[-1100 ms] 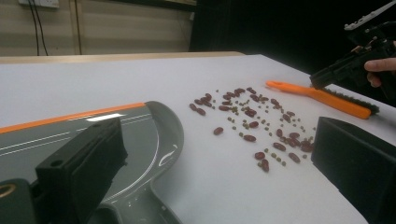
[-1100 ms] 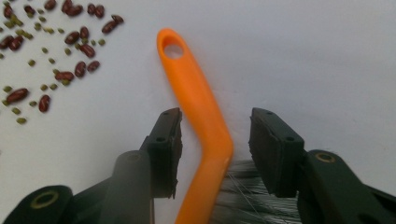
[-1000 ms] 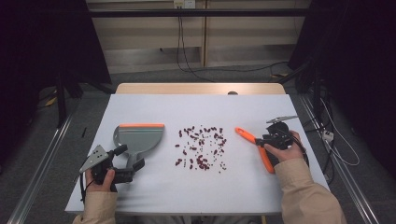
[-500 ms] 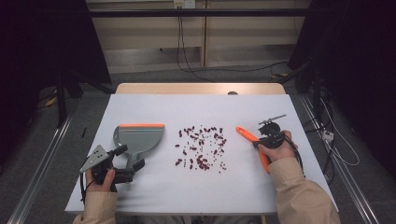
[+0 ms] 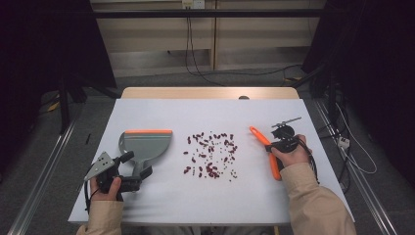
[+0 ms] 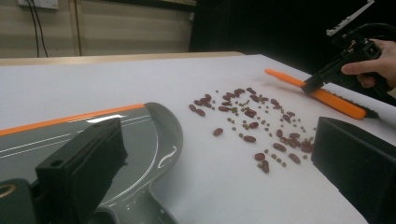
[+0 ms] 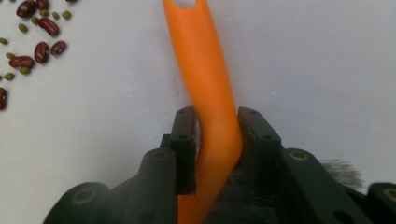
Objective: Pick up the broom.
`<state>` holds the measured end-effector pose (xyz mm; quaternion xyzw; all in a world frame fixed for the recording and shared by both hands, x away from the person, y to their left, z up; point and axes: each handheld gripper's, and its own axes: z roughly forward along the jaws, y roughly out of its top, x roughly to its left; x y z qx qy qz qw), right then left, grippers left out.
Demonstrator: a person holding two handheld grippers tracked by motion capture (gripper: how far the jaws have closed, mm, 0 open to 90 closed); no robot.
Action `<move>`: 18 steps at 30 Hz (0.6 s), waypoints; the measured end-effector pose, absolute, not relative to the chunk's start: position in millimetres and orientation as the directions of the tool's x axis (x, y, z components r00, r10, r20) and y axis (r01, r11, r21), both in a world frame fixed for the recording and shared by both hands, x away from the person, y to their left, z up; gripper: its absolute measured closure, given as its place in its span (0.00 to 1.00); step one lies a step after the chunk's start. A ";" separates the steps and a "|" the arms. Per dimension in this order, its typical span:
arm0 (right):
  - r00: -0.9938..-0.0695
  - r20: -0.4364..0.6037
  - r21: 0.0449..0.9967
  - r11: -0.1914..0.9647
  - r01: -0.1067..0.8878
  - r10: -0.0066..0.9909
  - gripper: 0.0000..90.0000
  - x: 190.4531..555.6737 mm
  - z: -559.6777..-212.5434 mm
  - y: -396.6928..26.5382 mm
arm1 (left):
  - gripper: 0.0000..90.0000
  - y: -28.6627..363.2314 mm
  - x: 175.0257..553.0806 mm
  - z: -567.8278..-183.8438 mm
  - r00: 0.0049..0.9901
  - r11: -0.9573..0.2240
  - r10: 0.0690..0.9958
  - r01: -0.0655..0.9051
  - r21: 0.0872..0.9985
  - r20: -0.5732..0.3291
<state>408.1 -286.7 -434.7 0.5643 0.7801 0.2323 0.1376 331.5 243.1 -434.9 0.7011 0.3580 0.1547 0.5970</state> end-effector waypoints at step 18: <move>-0.341 0.174 0.804 0.066 0.591 0.924 0.79 382.3 -395.6 -302.8 | 0.03 242.9 331.4 -435.1 0.694 -0.038 0.691 0.315 0.948 -0.202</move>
